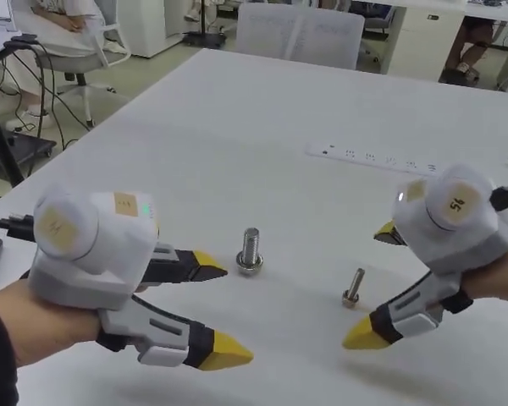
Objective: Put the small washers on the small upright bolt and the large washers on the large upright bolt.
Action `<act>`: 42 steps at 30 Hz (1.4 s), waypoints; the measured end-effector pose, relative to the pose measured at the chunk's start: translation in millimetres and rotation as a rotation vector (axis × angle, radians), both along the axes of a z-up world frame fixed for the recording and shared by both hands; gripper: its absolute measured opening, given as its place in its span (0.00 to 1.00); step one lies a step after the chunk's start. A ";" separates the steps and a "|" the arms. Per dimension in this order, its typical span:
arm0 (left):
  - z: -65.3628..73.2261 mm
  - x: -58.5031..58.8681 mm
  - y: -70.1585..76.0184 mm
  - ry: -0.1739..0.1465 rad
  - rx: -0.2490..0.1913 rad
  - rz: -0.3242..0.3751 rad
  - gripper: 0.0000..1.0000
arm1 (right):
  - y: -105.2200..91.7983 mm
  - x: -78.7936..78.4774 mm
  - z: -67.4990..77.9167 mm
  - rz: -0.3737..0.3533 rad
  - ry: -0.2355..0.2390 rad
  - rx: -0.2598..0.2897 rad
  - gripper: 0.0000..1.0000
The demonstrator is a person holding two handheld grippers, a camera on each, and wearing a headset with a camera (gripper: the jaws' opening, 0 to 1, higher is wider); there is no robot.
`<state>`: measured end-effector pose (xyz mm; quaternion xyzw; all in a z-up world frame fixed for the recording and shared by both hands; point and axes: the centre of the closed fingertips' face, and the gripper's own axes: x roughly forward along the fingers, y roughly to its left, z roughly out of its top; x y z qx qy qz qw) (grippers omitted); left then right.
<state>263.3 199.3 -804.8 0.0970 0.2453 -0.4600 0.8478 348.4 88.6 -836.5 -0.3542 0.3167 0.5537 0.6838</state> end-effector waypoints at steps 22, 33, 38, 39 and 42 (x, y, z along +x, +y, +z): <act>12.0 -1.9 3.8 -0.007 -0.025 0.009 0.66 | -7.9 -32.2 25.9 -0.127 0.001 0.178 1.00; 22.0 -9.1 3.7 -0.011 -0.037 0.011 0.70 | -17.6 -61.7 36.9 -0.178 0.008 0.248 1.00; 23.3 -16.4 6.2 -0.009 -0.034 0.015 0.72 | -20.1 -77.1 43.6 -0.194 0.007 0.281 1.00; 23.6 -18.5 7.3 -0.009 -0.032 0.016 0.73 | -20.6 -81.3 44.4 -0.198 0.008 0.290 1.00; 24.9 -22.8 10.3 -0.009 -0.035 0.023 0.74 | -22.7 -88.9 42.7 -0.207 0.011 0.296 1.00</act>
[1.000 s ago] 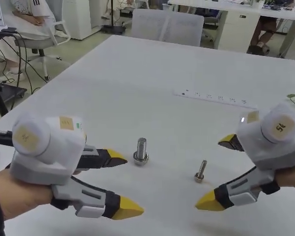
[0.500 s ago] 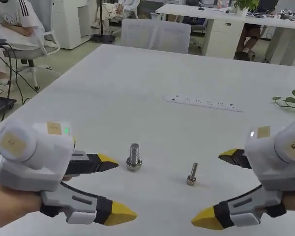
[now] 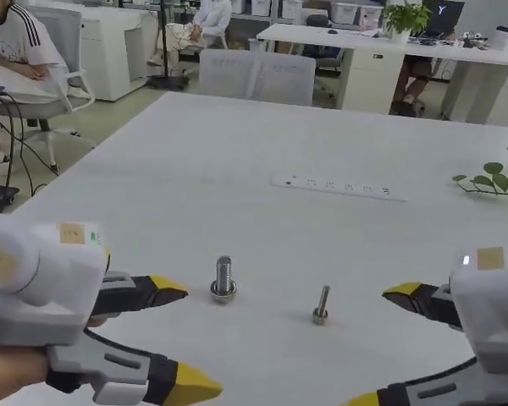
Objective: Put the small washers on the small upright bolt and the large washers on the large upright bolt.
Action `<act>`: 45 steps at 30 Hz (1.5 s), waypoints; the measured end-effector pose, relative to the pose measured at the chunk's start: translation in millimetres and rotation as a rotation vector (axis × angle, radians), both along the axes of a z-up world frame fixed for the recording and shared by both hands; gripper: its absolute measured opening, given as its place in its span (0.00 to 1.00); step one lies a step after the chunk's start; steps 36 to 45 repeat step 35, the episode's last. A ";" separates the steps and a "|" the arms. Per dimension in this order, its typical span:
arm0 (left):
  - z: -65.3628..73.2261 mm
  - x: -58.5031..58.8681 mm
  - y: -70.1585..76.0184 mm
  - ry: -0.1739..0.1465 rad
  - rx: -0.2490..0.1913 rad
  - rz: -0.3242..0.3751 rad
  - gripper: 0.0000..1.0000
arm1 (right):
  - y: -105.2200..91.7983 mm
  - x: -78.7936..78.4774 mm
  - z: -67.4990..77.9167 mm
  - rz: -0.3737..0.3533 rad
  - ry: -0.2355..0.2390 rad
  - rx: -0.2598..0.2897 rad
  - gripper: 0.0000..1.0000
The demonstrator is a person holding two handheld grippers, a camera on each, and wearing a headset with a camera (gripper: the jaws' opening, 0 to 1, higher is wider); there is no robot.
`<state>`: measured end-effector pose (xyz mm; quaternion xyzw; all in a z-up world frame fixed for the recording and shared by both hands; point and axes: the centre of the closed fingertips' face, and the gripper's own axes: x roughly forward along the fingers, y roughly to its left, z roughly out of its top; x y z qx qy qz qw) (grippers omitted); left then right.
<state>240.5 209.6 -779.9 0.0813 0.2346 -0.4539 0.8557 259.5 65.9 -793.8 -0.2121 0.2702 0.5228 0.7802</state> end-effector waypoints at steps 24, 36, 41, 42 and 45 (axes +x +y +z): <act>-0.6 -28.3 8.5 0.023 -0.033 0.055 0.81 | -2.5 -19.7 2.7 -0.041 -0.006 0.123 1.00; -10.5 -19.3 4.8 0.041 -0.044 0.067 0.80 | 0.2 -11.1 -4.3 -0.048 -0.007 0.138 1.00; -10.5 -19.3 4.8 0.041 -0.044 0.067 0.80 | 0.2 -11.1 -4.3 -0.048 -0.007 0.138 1.00; -10.5 -19.3 4.8 0.041 -0.044 0.067 0.80 | 0.2 -11.1 -4.3 -0.048 -0.007 0.138 1.00; -10.5 -19.3 4.8 0.041 -0.044 0.067 0.80 | 0.2 -11.1 -4.3 -0.048 -0.007 0.138 1.00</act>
